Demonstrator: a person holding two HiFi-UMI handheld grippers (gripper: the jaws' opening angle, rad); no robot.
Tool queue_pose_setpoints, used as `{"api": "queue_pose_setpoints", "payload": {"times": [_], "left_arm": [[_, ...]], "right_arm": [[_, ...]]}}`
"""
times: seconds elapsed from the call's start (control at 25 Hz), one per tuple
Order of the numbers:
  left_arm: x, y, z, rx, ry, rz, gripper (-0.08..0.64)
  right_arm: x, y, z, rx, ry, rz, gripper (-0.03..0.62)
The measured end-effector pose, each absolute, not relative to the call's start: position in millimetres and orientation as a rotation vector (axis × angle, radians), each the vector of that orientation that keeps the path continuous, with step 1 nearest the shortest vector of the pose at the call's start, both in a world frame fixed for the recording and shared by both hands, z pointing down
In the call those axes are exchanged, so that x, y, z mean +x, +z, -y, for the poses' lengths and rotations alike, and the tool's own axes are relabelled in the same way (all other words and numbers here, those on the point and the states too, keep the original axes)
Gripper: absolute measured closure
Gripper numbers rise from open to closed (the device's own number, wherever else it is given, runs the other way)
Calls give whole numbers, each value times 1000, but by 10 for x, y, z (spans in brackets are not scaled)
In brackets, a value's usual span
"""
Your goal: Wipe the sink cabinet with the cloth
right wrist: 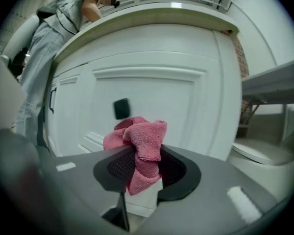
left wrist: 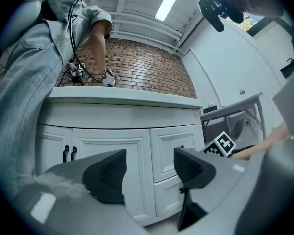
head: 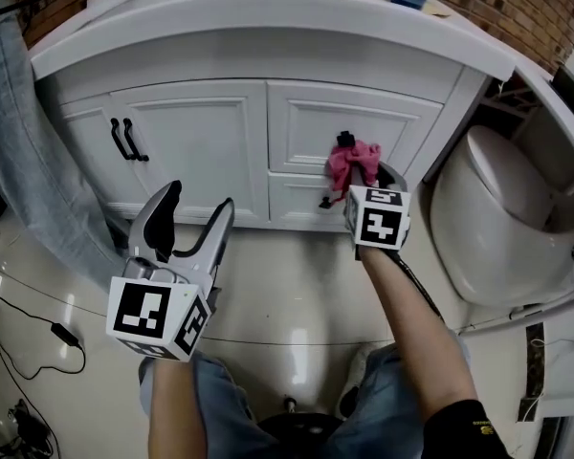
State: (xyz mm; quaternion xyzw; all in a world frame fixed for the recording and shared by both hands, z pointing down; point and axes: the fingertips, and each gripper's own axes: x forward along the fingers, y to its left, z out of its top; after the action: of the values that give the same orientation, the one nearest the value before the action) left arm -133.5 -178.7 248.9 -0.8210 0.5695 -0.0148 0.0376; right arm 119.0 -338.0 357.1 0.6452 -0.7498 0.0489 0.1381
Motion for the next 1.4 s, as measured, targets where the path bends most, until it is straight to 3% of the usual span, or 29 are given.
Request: {"api": "queue_pose_setpoints", "payload": {"times": [0.28, 0.44, 0.6, 1.0, 1.12, 1.4], "left_arm": [[-1114, 2462, 1816, -2545, -18, -1699, 255], [-1073, 2470, 1813, -2549, -33, -1683, 255], [-1142, 2482, 1841, -2538, -36, -1709, 255], [-1123, 2482, 1769, -2525, -43, -1741, 255], [-1154, 2482, 1762, -2521, -48, -1750, 255], [-1259, 2507, 1801, -2528, -49, -1747, 255]], "right_arm": [[2343, 3513, 3280, 2054, 121, 1986, 468], [2710, 3671, 3263, 2158, 355, 1985, 467], [2049, 3863, 3215, 2010, 557, 2185, 466], [-445, 3735, 3159, 1436, 23, 2388, 466], [-585, 3824, 3238, 1458, 44, 2362, 466], [-78, 3887, 3333, 1513, -61, 2267, 466]]}}
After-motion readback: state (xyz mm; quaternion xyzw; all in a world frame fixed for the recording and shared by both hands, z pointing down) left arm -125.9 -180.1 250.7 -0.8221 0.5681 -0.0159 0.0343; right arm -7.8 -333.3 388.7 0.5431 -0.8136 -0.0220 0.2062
